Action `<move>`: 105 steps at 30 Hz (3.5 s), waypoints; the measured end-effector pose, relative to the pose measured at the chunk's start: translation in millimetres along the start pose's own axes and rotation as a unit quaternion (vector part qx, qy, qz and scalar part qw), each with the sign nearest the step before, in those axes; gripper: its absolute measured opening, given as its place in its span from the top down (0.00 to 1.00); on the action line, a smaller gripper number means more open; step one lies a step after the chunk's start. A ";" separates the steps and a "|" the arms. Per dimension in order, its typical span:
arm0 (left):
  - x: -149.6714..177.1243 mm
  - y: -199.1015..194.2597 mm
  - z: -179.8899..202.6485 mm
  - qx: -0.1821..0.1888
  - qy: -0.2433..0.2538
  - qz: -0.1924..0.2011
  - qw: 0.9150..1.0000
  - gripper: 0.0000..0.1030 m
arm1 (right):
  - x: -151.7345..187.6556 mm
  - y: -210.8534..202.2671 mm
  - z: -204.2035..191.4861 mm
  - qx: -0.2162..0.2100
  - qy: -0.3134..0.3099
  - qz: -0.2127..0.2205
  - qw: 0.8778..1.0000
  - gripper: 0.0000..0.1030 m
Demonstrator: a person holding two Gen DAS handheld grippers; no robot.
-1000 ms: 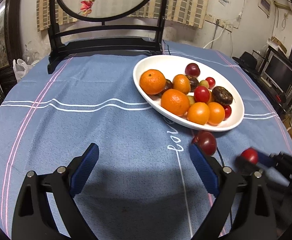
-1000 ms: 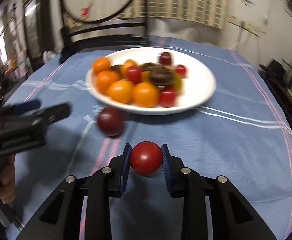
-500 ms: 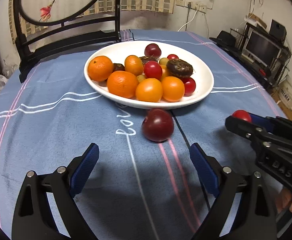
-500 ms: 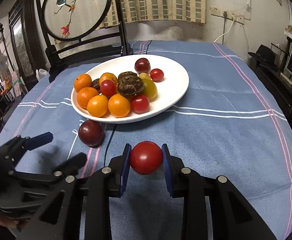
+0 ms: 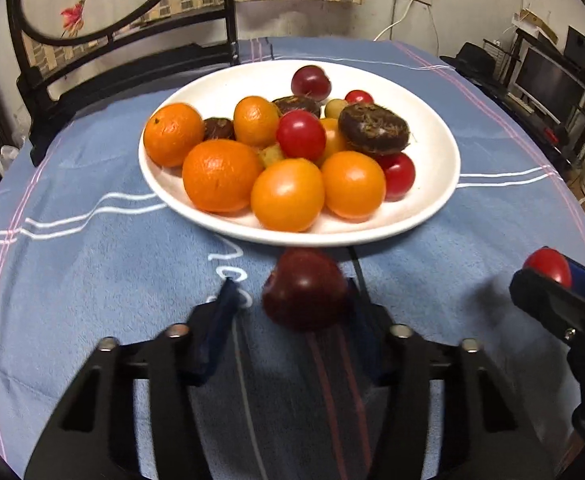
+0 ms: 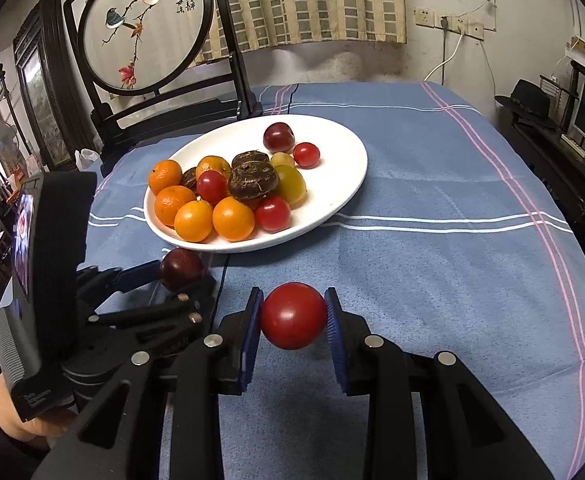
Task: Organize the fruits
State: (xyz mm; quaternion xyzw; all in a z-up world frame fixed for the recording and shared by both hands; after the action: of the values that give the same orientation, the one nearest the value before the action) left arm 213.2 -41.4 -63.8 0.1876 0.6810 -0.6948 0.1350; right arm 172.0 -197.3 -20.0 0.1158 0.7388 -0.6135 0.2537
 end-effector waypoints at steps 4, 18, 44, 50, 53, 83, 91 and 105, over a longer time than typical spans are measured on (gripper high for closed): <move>2.9 -5.3 0.8 0.011 0.008 -0.004 1.000 0.63 | 0.8 3.0 0.8 0.002 0.001 -0.005 1.000 0.69; 13.9 -63.6 -29.1 0.032 -0.012 0.041 0.999 0.63 | 2.0 2.0 -6.1 0.004 -0.008 0.014 1.000 0.69; -93.8 -33.1 -49.1 -0.006 -0.037 0.052 0.998 0.63 | -112.2 49.1 -2.4 0.006 -0.005 0.042 0.999 0.69; -100.5 -11.6 -43.6 -0.008 -0.037 0.038 0.999 0.63 | -118.9 65.3 2.5 -0.003 0.011 0.031 0.999 0.69; -102.6 -8.0 -39.6 -0.016 -0.034 0.045 0.998 0.63 | -120.0 70.5 5.3 -0.009 0.023 0.027 0.999 0.69; -31.0 -79.8 -36.6 -0.021 -0.046 0.097 0.994 0.14 | -54.7 9.0 13.9 -0.013 0.041 0.025 0.999 0.15; 13.1 -94.0 -41.8 -0.016 -0.046 0.100 0.994 0.08 | -7.3 -5.6 5.5 -0.007 0.022 0.026 0.999 0.10; 62.1 -91.5 -46.8 -0.017 -0.047 0.078 0.996 0.08 | 36.6 -12.4 -11.5 0.034 -0.033 0.013 0.999 0.10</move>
State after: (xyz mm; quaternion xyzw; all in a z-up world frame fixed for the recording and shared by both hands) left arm 120.9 12.8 -9.5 0.2051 0.6690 -0.6785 0.2234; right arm 132.5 -194.1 -27.0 0.1135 0.7068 -0.6388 0.2819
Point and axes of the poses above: each gripper's, at about its wrist camera, not at the fingertips, and y roughly the way its jaws point, z to its right, x to its underside, the point moved 1 cm from there along y, roughly the way its jaws point, and after that the axes turned 9 degrees about -z, right-handed, at the moved point
